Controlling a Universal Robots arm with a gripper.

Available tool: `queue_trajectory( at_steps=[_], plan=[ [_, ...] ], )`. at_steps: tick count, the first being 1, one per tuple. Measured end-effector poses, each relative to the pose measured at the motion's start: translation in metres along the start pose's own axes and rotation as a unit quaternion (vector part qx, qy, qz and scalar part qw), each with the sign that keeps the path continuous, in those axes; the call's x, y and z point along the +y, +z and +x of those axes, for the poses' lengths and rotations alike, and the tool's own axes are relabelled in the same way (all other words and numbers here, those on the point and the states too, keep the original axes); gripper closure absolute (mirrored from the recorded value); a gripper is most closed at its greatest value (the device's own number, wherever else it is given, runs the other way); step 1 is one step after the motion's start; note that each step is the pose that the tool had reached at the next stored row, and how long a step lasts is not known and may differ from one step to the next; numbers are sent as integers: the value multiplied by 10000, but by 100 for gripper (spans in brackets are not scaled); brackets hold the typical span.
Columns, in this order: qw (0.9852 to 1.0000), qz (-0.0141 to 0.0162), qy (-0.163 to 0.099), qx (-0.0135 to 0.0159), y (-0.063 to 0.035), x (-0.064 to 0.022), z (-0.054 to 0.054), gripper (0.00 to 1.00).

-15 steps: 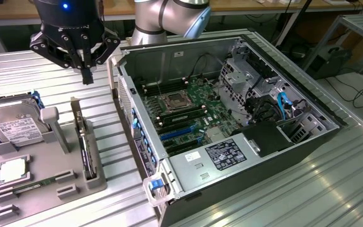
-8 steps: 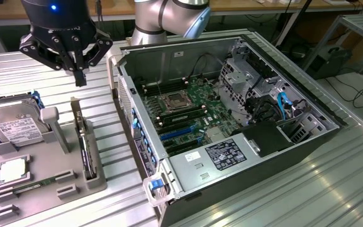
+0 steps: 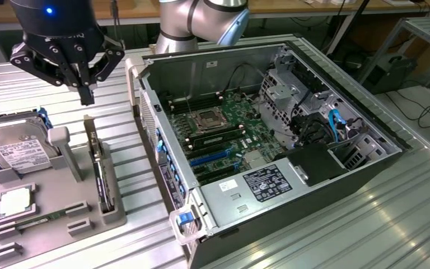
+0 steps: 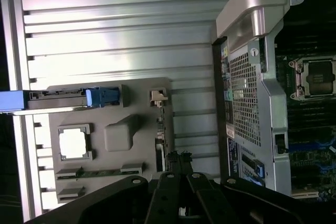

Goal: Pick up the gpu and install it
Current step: 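Reach for the gpu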

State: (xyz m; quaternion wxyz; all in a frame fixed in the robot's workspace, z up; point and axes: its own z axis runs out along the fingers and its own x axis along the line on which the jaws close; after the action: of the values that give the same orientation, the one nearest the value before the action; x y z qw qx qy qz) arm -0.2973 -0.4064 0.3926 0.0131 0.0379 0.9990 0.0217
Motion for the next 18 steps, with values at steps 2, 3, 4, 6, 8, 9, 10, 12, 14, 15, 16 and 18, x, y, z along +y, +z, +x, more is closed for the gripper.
queue_trajectory(
  at_steps=[2, 3, 4, 6, 8, 9, 10, 12, 14, 15, 16, 18],
  plan=[
    [10000, 0, 0, 0, 0, -3, 23, 89],
    [10000, 0, 0, 0, -1, -5, 35, 89],
    [10000, 0, 0, 0, -1, -6, 48, 89],
    [10000, 0, 0, 0, -2, -8, 69, 89],
    [10000, 0, 0, 0, -2, -17, 94, 89],
    [10000, 0, 0, 0, -3, -24, 110, 89],
    [10000, 0, -5, 0, -5, -42, 136, 89],
    [10000, -1, -24, 1, -6, -65, 169, 89],
    [10000, -2, -50, 2, -8, -97, 192, 89],
    [10000, -2, -65, 3, -9, -112, 196, 89],
    [10000, -3, -83, 4, -10, -124, 198, 89],
    [9999, -4, -128, 6, -11, -142, 198, 89]
  ],
)
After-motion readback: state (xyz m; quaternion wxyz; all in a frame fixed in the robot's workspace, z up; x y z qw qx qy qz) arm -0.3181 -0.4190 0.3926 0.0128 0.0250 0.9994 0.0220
